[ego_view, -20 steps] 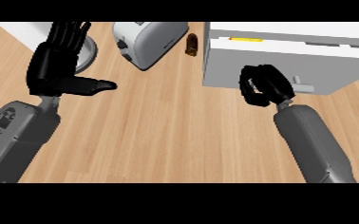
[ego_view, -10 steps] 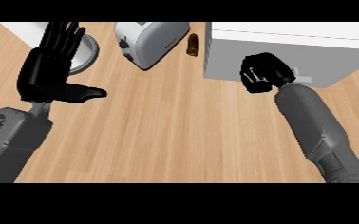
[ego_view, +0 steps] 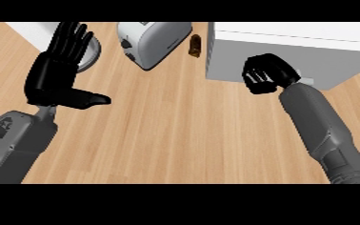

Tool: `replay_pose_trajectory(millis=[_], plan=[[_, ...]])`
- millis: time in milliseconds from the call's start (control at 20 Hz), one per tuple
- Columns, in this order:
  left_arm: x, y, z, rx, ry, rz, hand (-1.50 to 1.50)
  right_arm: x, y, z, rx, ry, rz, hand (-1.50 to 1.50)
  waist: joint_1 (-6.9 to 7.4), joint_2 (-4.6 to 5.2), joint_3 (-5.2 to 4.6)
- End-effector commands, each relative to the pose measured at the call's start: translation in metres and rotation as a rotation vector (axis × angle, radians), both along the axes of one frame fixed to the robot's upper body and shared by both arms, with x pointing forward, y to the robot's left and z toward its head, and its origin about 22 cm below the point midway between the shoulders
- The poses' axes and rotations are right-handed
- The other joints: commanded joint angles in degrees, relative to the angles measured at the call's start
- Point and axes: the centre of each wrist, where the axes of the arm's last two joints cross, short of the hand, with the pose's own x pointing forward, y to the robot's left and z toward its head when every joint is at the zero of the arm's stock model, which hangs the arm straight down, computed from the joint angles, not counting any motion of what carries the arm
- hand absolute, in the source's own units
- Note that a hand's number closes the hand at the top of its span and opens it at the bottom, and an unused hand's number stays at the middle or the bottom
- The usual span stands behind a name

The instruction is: Pick up the cup, place it into the drawer and close the drawer

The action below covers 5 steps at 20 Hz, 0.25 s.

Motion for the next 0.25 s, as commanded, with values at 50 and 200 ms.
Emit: replay_pose_trajectory(millis=[50,200], plan=[[-0.003,0.002,-0.010,-0.016,0.006,-0.005,-1.50,0.020,-0.024,0.037,0.008,-0.042,-0.187,1.50,1.97,2.57,0.64],[-0.003,-0.010,-0.016,0.002,0.011,-0.009,-1.50,0.021,-0.010,0.033,0.014,-0.051,-0.175,1.50,1.70,2.53,0.66]])
